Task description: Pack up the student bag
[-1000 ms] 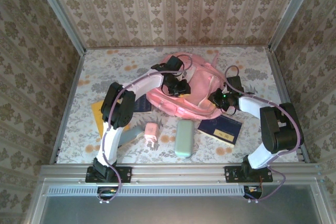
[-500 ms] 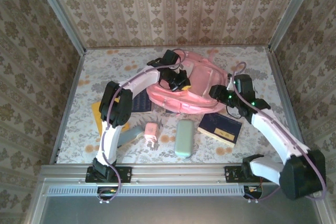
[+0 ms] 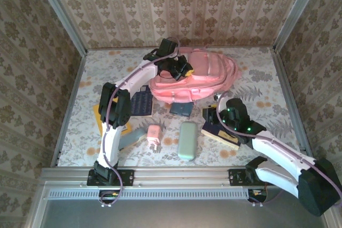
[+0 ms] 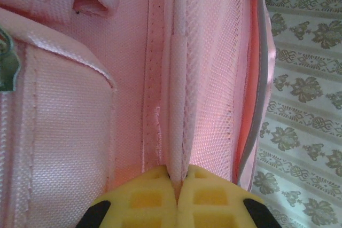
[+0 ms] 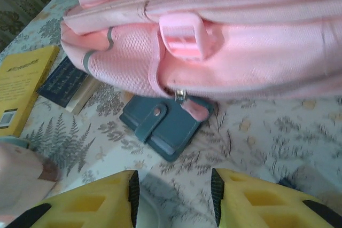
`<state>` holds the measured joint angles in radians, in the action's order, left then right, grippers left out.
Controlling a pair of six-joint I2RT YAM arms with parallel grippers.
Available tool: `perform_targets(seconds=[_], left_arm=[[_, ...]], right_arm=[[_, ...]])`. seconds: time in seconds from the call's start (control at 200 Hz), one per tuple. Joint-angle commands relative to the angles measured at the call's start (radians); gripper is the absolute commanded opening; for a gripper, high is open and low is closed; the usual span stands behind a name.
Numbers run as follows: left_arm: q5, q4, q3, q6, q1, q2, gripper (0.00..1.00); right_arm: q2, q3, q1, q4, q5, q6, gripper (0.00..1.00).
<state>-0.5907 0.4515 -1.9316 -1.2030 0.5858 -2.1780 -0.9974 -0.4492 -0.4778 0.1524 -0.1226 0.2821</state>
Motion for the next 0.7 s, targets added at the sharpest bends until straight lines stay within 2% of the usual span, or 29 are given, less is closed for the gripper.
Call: perform_targets(seconds=[0.0,0.18,0.24,0.48,0.69], left_arm=[[-0.046,-0.093,-0.057,-0.045,0.0,0.079,0.0],[-0.046,-0.097,-0.053,-0.063,-0.008,0.075,0.0],[-0.078,-0.106,-0.046,-0.075,-0.013,0.075,0.0],[-0.08,-0.115,-0.056,-0.096,-0.024,0.072,0.0],[-0.081,-0.114,-0.061,-0.099,-0.027,0.072,0.0]], right_arm=[[-0.08,0.016,-0.005,0.231,0.013,-0.089,0.43],[-0.266,-0.017,-0.022,0.368,0.023,-0.146,0.47],[-0.315,-0.033,-0.032,0.39,0.019,-0.161,0.47],[-0.456,-0.019,-0.071,0.537,0.06,-0.159,0.47],[-0.577,-0.059,-0.089,0.592,0.118,-0.157,0.54]])
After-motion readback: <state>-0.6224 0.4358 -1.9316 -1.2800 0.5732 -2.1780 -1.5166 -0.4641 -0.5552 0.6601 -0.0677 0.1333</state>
